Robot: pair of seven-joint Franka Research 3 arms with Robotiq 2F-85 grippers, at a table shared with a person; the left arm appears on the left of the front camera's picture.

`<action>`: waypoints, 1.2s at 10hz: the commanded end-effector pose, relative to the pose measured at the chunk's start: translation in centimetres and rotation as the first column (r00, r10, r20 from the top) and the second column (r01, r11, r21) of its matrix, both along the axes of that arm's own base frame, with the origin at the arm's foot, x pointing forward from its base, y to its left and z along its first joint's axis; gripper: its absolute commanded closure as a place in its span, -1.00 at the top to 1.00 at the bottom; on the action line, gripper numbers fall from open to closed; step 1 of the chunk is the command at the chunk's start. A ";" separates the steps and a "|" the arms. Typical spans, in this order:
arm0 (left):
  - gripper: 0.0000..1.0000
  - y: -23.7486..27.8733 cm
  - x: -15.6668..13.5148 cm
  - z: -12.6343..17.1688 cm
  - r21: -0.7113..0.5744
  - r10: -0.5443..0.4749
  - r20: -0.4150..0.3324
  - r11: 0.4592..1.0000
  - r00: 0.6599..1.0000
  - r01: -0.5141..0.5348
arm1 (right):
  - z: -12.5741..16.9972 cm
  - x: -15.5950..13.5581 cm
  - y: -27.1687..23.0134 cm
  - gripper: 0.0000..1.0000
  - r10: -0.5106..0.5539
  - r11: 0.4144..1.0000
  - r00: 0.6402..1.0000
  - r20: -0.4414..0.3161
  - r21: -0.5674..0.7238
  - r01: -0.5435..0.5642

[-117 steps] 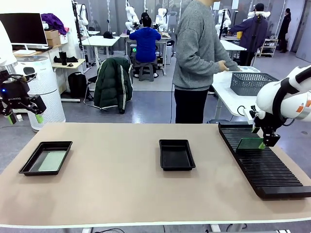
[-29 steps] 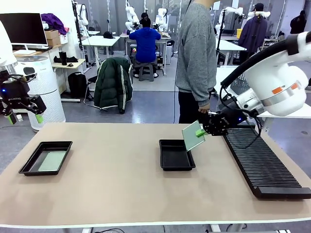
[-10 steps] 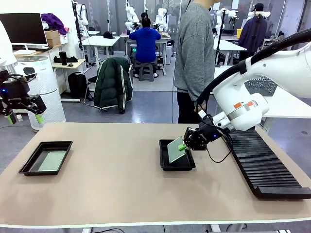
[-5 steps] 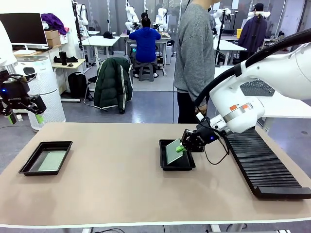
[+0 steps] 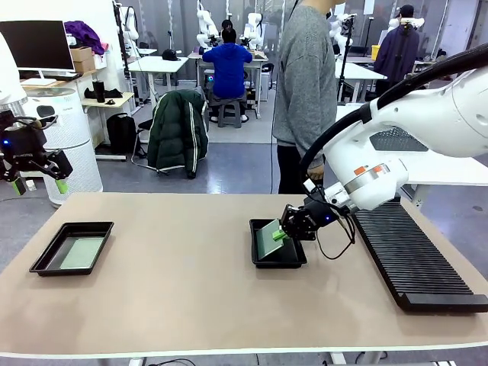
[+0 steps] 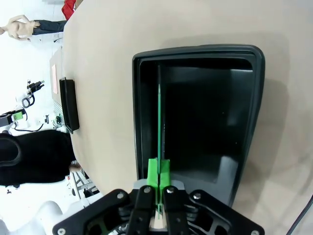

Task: Inspect and transfer BCBs to ESD trays.
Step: Pick up the Blank PCB from the PCB Rack and place it in the right ESD tray.

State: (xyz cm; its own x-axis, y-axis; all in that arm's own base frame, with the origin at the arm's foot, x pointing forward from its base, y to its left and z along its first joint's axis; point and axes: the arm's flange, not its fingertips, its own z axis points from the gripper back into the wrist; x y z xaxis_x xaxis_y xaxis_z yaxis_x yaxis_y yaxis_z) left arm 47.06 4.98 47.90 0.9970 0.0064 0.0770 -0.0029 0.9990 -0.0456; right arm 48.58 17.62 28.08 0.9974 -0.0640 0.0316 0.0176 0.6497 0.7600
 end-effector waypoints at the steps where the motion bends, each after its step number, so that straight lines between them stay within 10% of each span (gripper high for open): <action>1: 1.00 0.0 0.0 -0.2 0.001 0.000 0.007 1.000 1.000 0.000 | -0.7 0.3 0.6 -0.96 -0.022 1.000 0.999 0.027 0.005 0.022; 7: 1.00 0.0 0.0 -0.2 0.001 0.000 0.007 1.000 1.000 0.000 | -0.3 0.2 0.0 -0.96 0.000 1.000 1.000 -0.003 0.000 0.000; 12: 1.00 0.0 0.0 -0.2 0.001 0.000 0.007 1.000 1.000 0.000 | 1.8 0.2 0.2 0.14 0.002 0.998 1.000 0.016 -0.063 -0.001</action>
